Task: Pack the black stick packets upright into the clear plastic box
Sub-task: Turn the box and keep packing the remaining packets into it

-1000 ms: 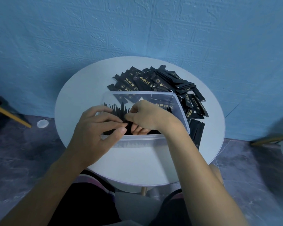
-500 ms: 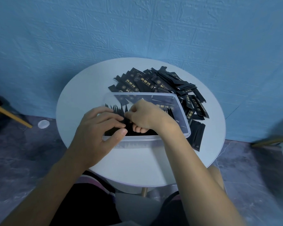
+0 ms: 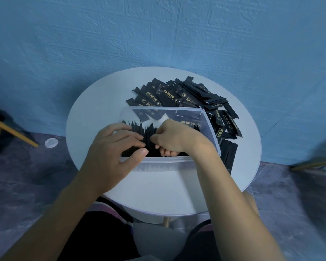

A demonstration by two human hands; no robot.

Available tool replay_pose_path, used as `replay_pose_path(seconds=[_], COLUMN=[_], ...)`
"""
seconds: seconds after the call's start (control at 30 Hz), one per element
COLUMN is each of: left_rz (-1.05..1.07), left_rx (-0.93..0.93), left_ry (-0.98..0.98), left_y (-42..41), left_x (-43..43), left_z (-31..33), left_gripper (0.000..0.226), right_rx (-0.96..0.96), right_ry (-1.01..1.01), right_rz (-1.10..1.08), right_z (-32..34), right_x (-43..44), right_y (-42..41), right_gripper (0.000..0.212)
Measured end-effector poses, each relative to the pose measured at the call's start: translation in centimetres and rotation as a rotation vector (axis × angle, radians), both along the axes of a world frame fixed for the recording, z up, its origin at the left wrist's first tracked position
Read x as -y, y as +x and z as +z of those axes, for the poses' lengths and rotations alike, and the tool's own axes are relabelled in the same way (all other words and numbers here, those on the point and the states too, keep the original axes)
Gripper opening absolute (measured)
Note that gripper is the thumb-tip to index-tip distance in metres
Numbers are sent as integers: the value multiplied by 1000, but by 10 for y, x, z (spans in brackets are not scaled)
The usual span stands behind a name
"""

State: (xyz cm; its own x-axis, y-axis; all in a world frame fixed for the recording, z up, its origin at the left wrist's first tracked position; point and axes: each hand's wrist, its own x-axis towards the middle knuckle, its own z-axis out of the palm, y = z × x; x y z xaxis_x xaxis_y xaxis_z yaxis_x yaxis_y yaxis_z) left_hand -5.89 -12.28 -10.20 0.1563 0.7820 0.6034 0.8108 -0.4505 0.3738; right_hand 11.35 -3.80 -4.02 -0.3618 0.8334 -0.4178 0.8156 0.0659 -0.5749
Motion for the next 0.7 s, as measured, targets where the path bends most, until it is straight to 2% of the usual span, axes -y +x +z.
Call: replay_pose_path(seconds=[0.33, 0.5, 0.7], left_rz=[1, -5, -4], left_rx=[12, 15, 12], left_ry=[-16, -11, -6], left_y=[0, 1, 0], left_x=[1, 0, 0], left_z=[1, 2, 1], left_gripper=[33, 32, 32], right_rx=[-9, -58, -39], right_ry=[67, -31, -28], right_rz=[34, 80, 176], right_z=[-3, 1, 7], right_x=[-2, 1, 4], right_y=[-11, -2, 12], right_gripper=[35, 35, 27])
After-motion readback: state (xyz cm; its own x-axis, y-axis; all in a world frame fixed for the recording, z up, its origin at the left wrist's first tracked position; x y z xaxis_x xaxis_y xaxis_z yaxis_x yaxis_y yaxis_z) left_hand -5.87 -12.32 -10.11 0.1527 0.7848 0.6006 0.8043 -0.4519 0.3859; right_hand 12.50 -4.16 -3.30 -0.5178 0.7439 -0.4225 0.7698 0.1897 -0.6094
